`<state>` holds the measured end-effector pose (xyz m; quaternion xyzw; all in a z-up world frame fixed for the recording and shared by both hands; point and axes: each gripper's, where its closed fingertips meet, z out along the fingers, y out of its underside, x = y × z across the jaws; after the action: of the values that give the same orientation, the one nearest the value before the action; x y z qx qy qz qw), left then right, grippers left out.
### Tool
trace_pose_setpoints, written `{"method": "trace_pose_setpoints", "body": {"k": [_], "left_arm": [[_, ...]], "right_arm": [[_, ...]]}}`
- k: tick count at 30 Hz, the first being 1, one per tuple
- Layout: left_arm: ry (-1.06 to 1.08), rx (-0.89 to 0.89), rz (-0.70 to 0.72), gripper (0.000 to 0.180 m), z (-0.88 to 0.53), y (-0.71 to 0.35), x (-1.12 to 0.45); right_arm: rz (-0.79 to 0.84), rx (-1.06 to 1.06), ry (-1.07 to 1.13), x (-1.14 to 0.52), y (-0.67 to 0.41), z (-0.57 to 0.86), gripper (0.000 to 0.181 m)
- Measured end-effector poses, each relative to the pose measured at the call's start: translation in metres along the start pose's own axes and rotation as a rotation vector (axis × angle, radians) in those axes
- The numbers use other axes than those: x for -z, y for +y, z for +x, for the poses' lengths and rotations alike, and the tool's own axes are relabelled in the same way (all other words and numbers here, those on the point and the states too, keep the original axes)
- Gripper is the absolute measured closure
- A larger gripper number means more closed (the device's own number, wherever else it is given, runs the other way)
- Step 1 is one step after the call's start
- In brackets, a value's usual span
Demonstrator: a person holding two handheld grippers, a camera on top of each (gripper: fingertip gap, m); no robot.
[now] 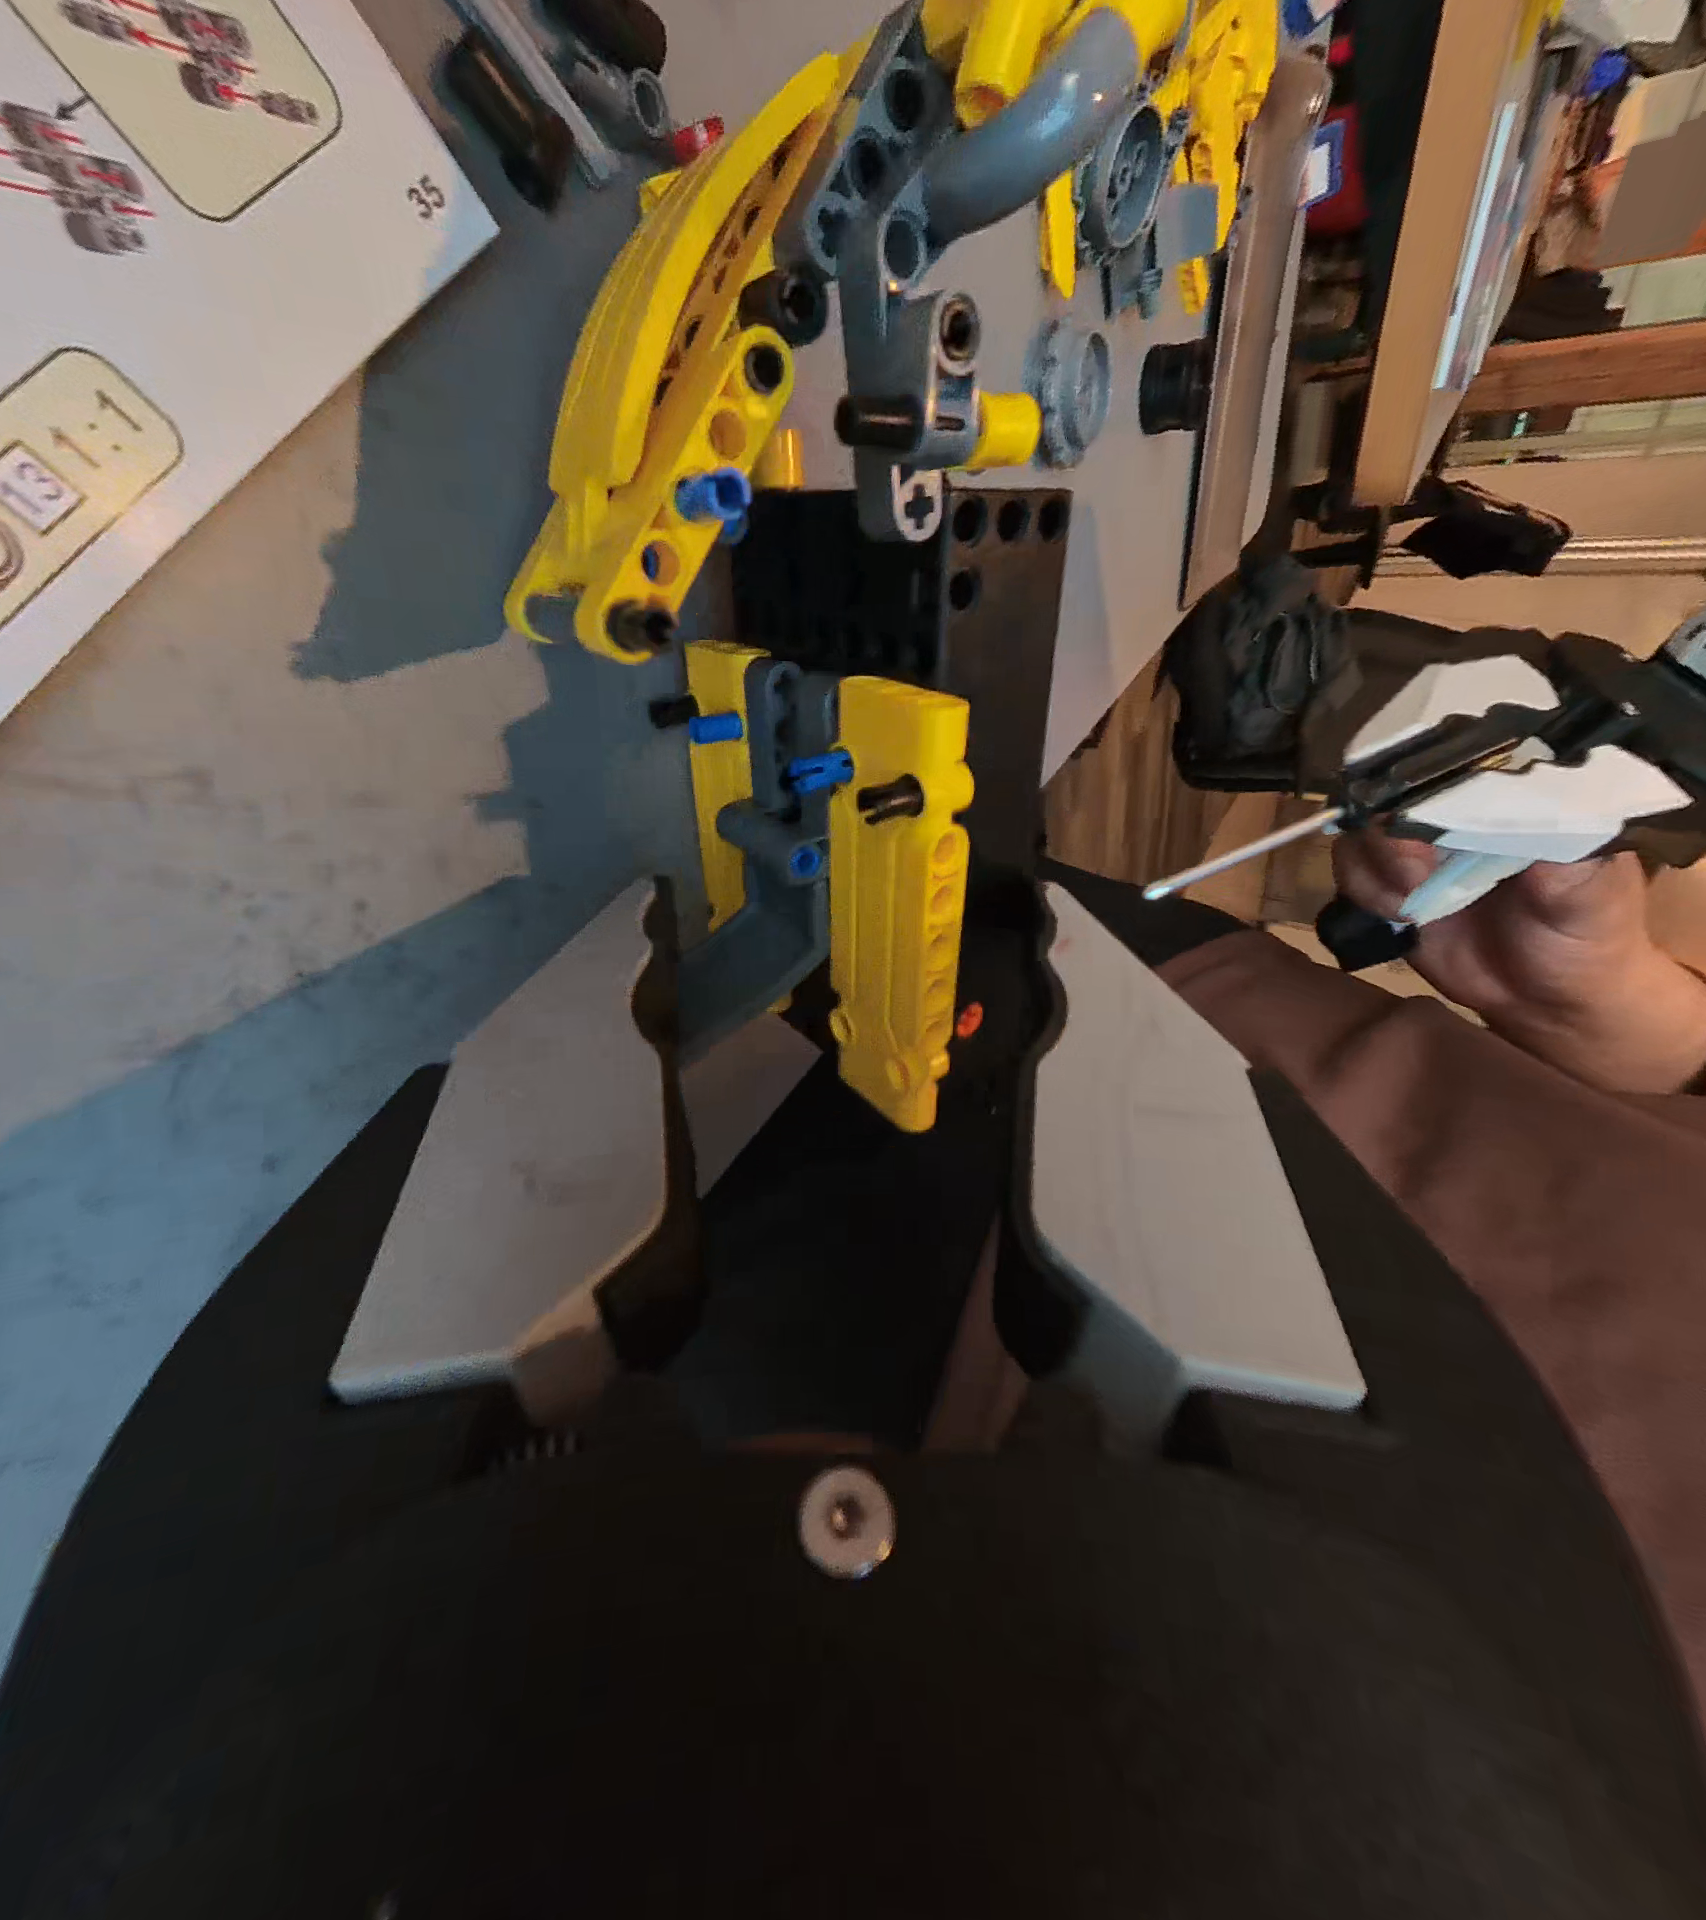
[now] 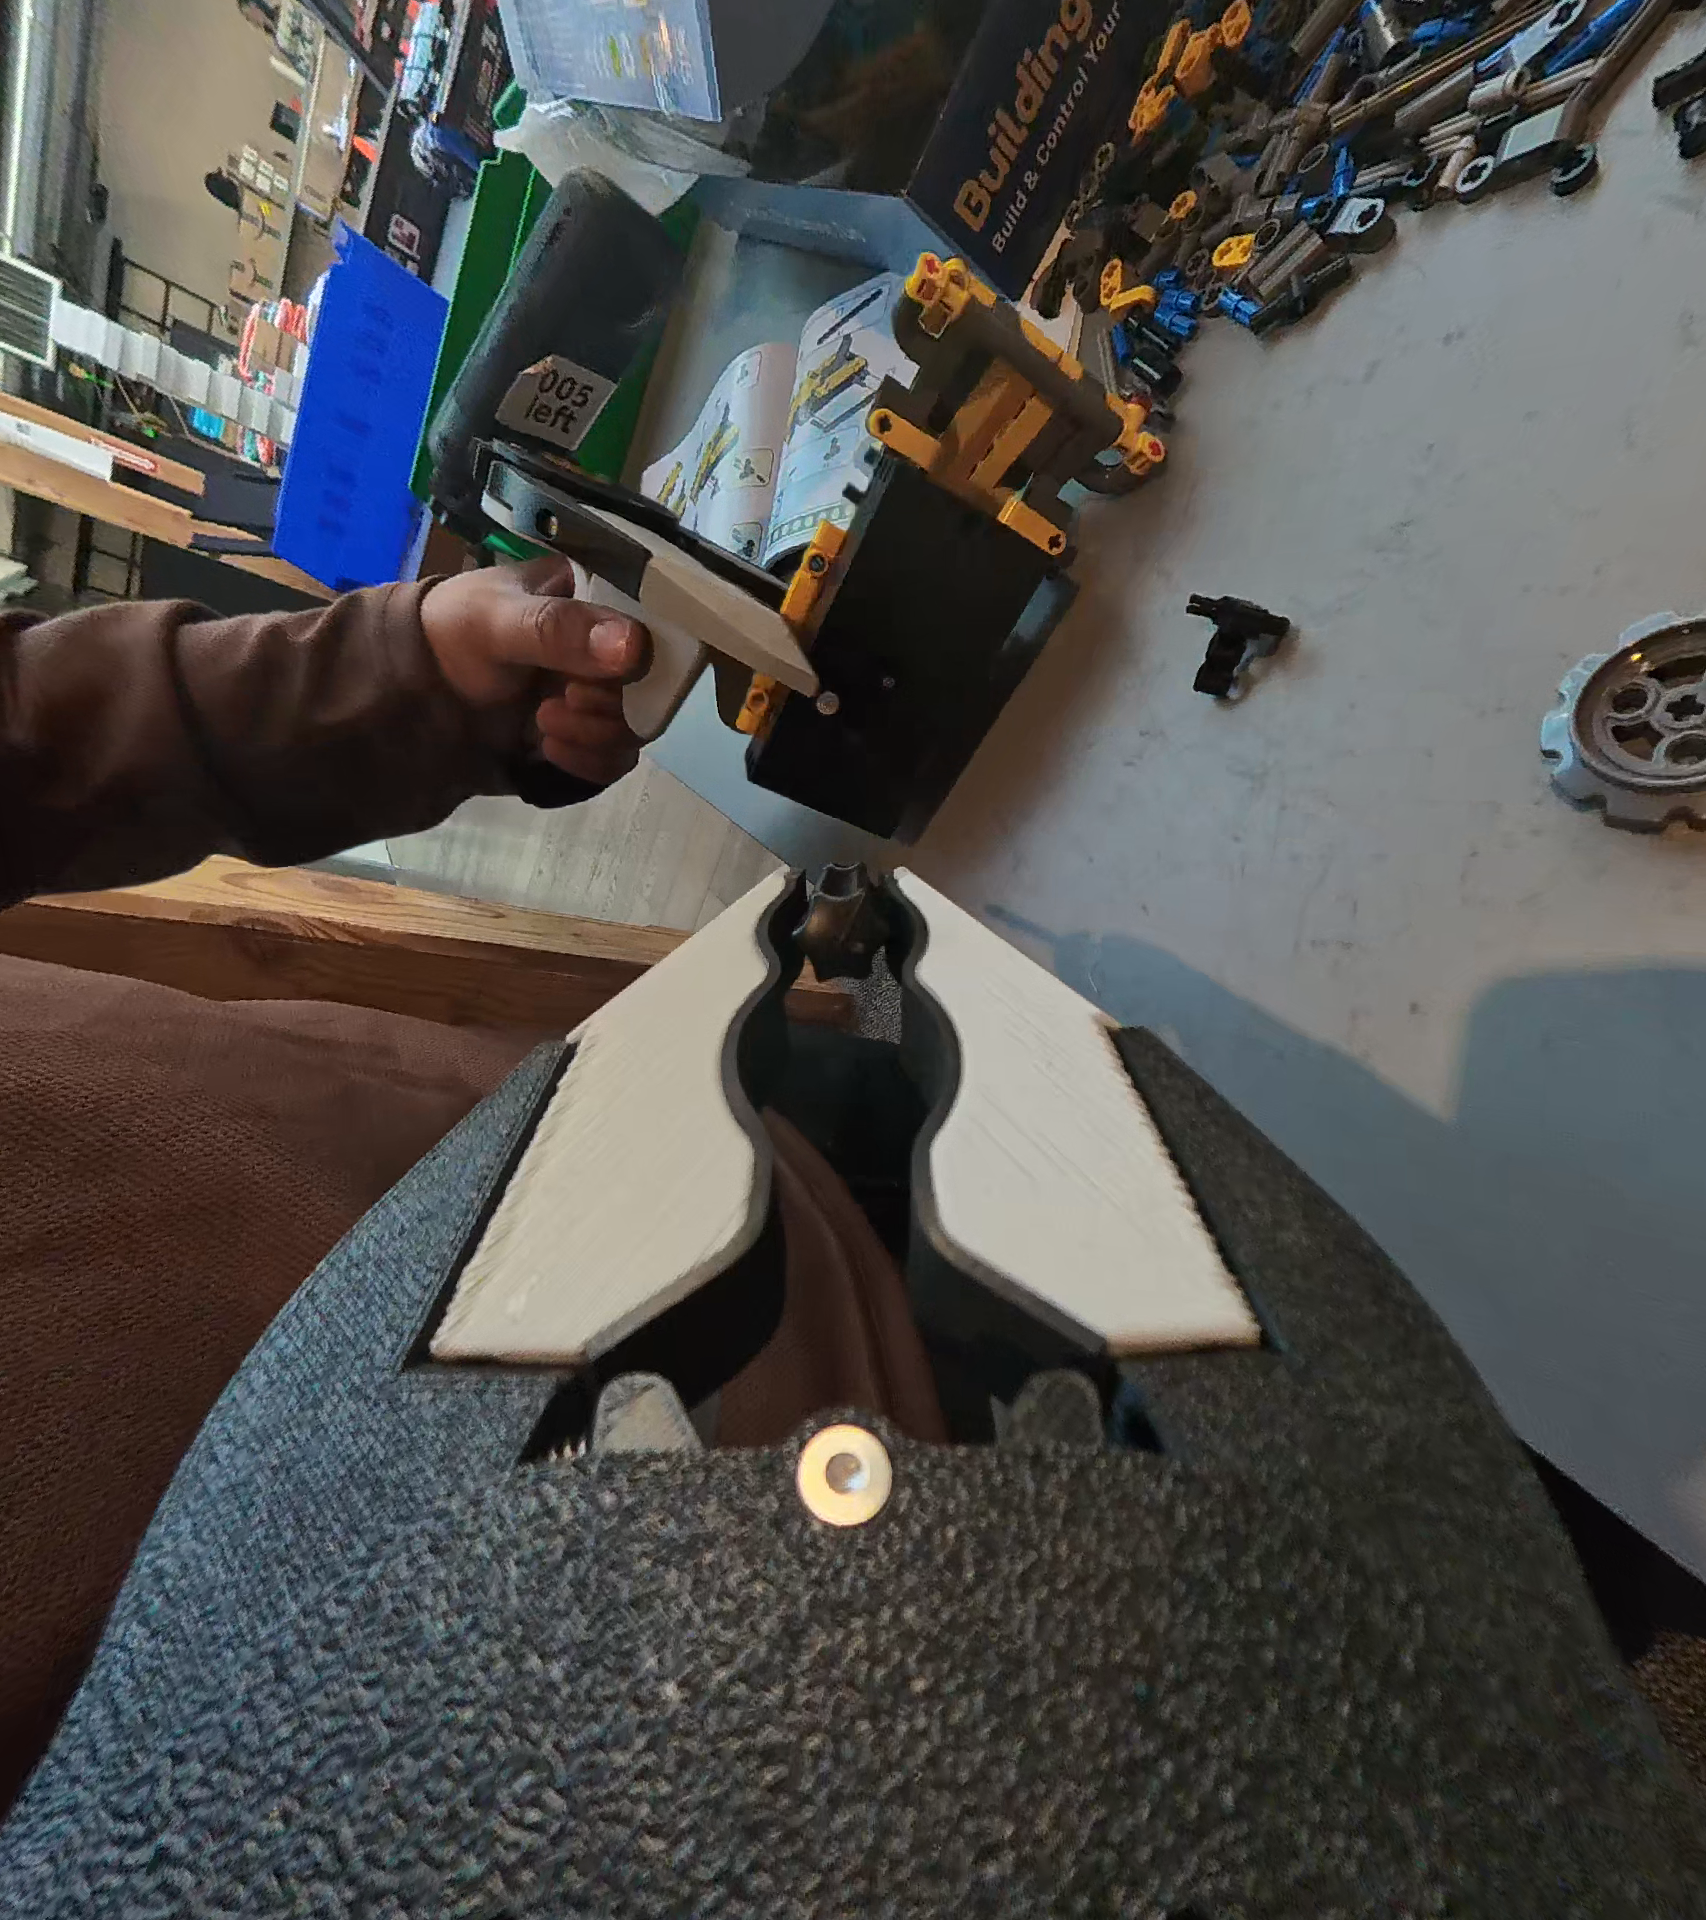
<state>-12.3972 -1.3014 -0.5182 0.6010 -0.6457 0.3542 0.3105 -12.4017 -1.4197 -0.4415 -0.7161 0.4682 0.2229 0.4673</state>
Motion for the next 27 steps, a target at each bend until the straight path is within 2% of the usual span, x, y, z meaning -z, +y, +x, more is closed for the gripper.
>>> {"method": "trace_pose_setpoints", "body": {"k": [3,14,21,24,27], "left_arm": [[-0.068,-0.044,0.007,0.107,-0.006,0.003,0.008],[-0.231,-0.124,0.028,0.109,-0.007,0.005,0.019],[-0.301,-0.157,0.052,0.111,0.005,0.006,0.029],[-0.416,-0.326,0.059,0.117,0.01,0.002,0.041],[-0.455,-0.603,-0.031,0.125,0.034,0.003,0.036]], "right_arm": [[-0.005,0.005,-0.004,-0.003,0.0,-0.001,0.168],[0.021,0.024,-0.04,-0.031,-0.018,0.003,0.169],[0.115,-0.09,-0.105,-0.055,-0.026,0.005,0.168],[0.146,-0.143,-0.135,-0.056,-0.026,0.005,0.168],[0.179,-0.172,-0.161,-0.048,-0.028,0.0,0.169]]}}
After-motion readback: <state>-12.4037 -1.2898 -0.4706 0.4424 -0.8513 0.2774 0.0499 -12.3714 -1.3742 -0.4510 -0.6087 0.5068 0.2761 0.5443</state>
